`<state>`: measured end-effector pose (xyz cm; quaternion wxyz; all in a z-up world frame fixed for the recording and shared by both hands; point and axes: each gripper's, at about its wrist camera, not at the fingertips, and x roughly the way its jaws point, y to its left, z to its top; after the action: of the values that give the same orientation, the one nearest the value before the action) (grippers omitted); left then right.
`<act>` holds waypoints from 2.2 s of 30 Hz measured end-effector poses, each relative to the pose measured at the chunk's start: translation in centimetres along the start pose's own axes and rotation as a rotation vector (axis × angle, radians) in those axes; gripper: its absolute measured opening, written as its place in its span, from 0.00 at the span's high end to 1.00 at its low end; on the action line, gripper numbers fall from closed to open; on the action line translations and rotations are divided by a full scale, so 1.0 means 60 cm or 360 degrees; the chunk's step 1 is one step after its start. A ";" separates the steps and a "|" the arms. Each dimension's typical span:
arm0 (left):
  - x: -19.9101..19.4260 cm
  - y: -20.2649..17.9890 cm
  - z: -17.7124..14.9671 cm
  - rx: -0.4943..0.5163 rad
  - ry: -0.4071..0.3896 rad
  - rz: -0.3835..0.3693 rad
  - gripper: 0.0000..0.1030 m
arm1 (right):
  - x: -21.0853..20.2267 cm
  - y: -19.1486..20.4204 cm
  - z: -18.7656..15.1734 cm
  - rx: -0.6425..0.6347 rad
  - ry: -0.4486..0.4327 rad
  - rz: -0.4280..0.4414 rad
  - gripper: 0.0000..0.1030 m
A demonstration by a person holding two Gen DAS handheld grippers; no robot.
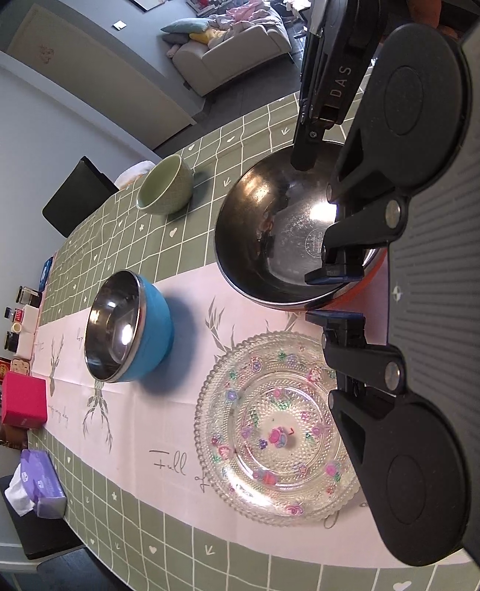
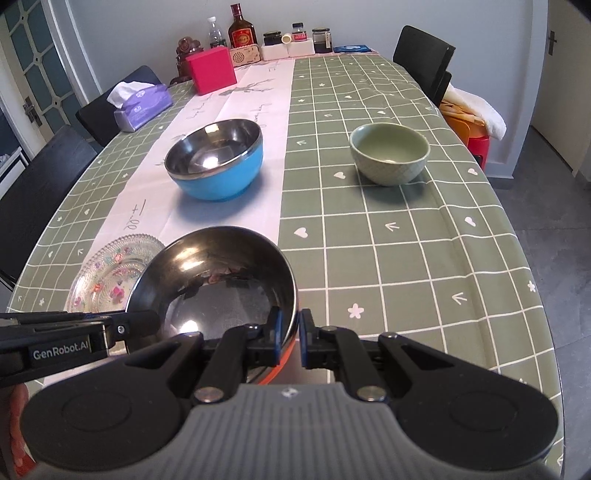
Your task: Organize plates and bowls
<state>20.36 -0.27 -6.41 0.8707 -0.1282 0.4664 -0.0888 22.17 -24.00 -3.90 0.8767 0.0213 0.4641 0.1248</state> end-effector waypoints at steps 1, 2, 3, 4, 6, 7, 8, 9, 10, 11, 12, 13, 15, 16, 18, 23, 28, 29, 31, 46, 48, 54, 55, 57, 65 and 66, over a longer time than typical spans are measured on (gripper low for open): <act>0.001 0.001 0.000 0.0001 -0.0002 -0.0005 0.85 | 0.002 -0.001 -0.001 0.0001 0.0005 -0.0003 0.93; 0.001 0.001 0.000 -0.0001 -0.0005 -0.0010 0.85 | 0.003 -0.001 -0.001 0.0002 0.0008 -0.0006 0.93; 0.001 0.002 0.001 -0.0003 -0.0007 -0.0015 0.85 | 0.003 -0.002 -0.001 0.0004 0.0009 -0.0008 0.93; 0.001 0.002 0.002 -0.0002 -0.0009 -0.0020 0.85 | 0.005 -0.002 -0.001 0.0007 0.0011 -0.0010 0.93; 0.001 0.002 0.002 -0.0005 -0.0013 -0.0026 0.85 | 0.006 -0.003 -0.002 0.0013 0.0016 -0.0011 0.93; 0.001 0.002 0.003 -0.0006 -0.0014 -0.0028 0.85 | 0.007 -0.003 -0.002 0.0013 0.0015 -0.0012 0.93; 0.001 0.002 0.003 -0.0007 -0.0014 -0.0029 0.85 | 0.007 -0.004 -0.002 0.0015 0.0014 -0.0012 0.93; 0.002 0.002 0.004 -0.0006 -0.0016 -0.0030 0.85 | 0.008 -0.004 -0.002 0.0018 0.0014 -0.0011 0.93; 0.002 0.002 0.004 -0.0005 -0.0018 -0.0031 0.85 | 0.009 -0.004 -0.002 0.0020 0.0014 -0.0011 0.93; 0.002 0.001 0.004 -0.0001 -0.0019 -0.0029 0.84 | 0.009 -0.004 -0.002 0.0021 0.0014 -0.0010 0.93; 0.003 0.001 0.003 0.0004 -0.0021 -0.0028 0.84 | 0.008 -0.004 -0.002 0.0022 0.0012 -0.0008 0.93; 0.003 0.002 0.003 0.0003 -0.0022 -0.0031 0.84 | 0.008 -0.005 -0.002 0.0022 0.0011 -0.0006 0.93; 0.003 0.003 0.003 -0.0001 -0.0021 -0.0041 0.84 | 0.008 -0.006 -0.003 0.0029 0.0011 0.0001 0.93; 0.003 0.003 0.003 0.0004 -0.0023 -0.0038 0.84 | 0.008 -0.007 -0.003 0.0035 0.0013 0.0006 0.92; 0.002 0.001 0.002 0.0018 -0.0033 -0.0032 0.84 | 0.007 -0.010 -0.003 0.0054 0.0015 0.0027 0.89; -0.008 0.001 0.002 0.0015 -0.0091 -0.0037 0.62 | -0.004 -0.015 -0.002 0.0084 -0.0035 0.0035 0.72; -0.034 0.003 0.011 0.0024 -0.0223 -0.0044 0.49 | -0.027 -0.026 0.001 0.0140 -0.0147 0.0067 0.48; -0.038 0.005 0.016 0.0019 -0.0237 -0.0053 0.49 | -0.034 -0.028 0.005 0.0149 -0.0184 0.0090 0.46; -0.049 0.011 0.031 0.0016 -0.0278 -0.0073 0.49 | -0.047 -0.027 0.015 0.0136 -0.0249 0.0119 0.45; -0.039 0.057 0.148 0.0066 -0.0415 0.0017 0.48 | -0.002 0.049 0.148 -0.0123 -0.0373 0.0073 0.13; -0.024 0.062 0.158 0.0082 -0.0413 0.0033 0.48 | 0.013 0.051 0.166 -0.0120 -0.0381 0.0067 0.11; 0.019 0.082 0.192 0.0038 -0.0378 0.0044 0.48 | 0.078 0.044 0.219 -0.0030 -0.0248 0.0091 0.21; 0.026 0.085 0.196 0.0020 -0.0371 0.0041 0.48 | 0.090 0.042 0.227 -0.0001 -0.0212 0.0109 0.28; 0.040 0.094 0.201 -0.0015 -0.0378 0.0042 0.48 | 0.117 0.039 0.239 0.0060 -0.0139 0.0133 0.36; 0.098 0.121 0.219 -0.0121 -0.0375 0.0049 0.51 | 0.195 0.038 0.257 0.0172 0.0023 0.0164 0.63; 0.103 0.123 0.221 -0.0135 -0.0374 0.0042 0.51 | 0.200 0.036 0.259 0.0189 0.0029 0.0166 0.65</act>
<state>35.07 6.91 -6.47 0.9142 -0.1682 0.3662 -0.0419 40.89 -17.81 -4.44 0.8619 0.0962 0.4769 0.1428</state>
